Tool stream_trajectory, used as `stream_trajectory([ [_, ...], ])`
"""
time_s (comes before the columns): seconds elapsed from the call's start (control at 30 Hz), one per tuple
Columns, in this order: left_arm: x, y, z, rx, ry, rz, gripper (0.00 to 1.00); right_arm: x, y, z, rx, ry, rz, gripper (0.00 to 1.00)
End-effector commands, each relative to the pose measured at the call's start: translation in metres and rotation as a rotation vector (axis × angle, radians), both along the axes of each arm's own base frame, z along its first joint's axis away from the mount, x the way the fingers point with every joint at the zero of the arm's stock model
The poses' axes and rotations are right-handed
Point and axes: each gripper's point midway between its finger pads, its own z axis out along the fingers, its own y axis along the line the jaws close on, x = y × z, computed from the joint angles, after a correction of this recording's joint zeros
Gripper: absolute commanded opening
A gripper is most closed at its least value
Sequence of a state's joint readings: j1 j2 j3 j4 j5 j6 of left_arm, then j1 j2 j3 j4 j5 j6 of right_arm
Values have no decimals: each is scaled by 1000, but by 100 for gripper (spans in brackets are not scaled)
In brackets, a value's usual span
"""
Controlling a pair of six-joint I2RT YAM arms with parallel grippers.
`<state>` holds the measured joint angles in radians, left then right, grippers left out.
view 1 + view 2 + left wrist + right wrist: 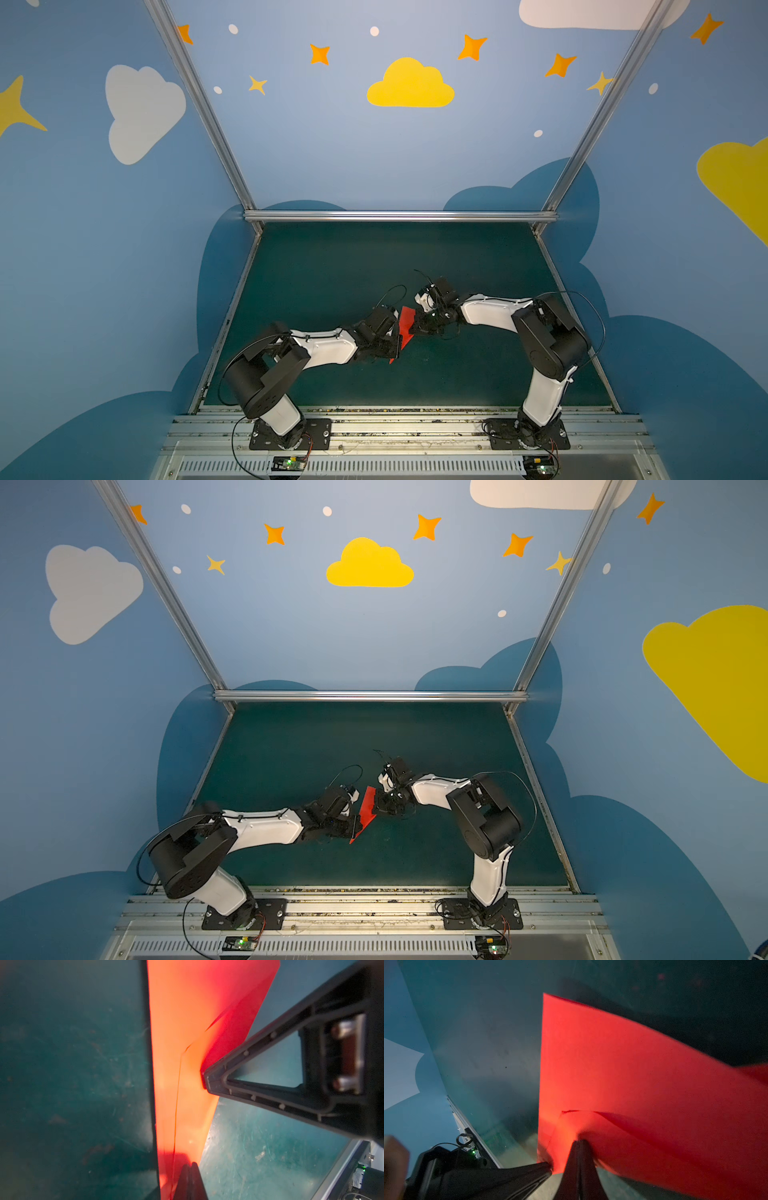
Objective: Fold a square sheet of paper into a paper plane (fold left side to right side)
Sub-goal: 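Press the left gripper along the flap crease while the right gripper pinches the fold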
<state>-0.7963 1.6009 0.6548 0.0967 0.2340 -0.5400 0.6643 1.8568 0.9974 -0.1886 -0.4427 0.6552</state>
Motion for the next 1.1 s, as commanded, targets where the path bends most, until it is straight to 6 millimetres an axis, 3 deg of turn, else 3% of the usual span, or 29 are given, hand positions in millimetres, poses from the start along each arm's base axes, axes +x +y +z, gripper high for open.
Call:
stream_trajectory([
  [0.0, -20, 15, -16, 40, 68, 2, 3, -25, -37, -58, -203, 95, -24, 0],
  [0.63, -53, 37, -28, 65, 103, 28, 3, -25, -37, -59, -202, 101, -29, 0],
  [0.9, -61, 57, -34, 96, 98, 74, 3, -25, -37, -60, -201, 104, -33, 0],
  [1.07, -62, 58, -24, 71, 84, 82, 3, -25, -37, -59, -200, 103, -34, 0],
])
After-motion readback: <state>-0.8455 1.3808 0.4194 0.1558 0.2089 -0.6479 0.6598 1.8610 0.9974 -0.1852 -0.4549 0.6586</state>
